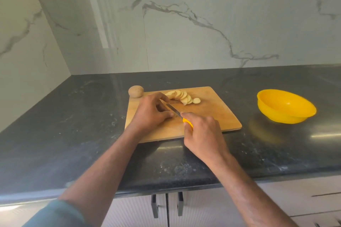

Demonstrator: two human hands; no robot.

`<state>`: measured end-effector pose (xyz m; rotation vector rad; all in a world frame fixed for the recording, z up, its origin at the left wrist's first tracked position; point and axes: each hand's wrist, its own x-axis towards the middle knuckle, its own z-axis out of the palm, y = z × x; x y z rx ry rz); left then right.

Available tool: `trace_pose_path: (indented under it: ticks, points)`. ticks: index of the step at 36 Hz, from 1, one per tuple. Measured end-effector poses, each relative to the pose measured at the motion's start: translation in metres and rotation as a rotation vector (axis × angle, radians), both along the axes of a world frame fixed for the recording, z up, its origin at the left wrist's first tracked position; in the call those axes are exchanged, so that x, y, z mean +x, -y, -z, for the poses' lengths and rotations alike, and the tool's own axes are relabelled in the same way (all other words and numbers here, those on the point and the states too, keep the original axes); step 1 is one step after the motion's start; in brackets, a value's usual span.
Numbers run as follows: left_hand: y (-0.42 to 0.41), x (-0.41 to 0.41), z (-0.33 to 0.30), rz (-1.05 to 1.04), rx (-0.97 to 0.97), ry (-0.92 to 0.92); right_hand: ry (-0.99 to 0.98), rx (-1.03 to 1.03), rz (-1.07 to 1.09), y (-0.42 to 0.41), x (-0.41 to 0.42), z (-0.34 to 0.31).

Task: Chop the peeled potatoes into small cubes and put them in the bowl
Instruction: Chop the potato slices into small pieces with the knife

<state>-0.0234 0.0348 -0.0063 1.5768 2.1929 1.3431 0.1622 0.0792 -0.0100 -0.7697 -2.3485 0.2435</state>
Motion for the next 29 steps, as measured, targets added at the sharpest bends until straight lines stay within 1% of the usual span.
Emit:
trace_pose_path:
  ticks: [12, 22, 29]
  points:
    - [-0.009, -0.009, 0.01, 0.076, -0.063, -0.1, 0.066, 0.007, -0.046, -0.001, -0.002, 0.001]
    - [-0.011, -0.012, 0.009, 0.083, -0.097, -0.065, 0.121, -0.029, -0.039, 0.005, 0.001, 0.003]
    - [-0.01, -0.01, 0.005, 0.072, -0.144, -0.101, 0.114, -0.052, -0.071, 0.011, 0.016, 0.001]
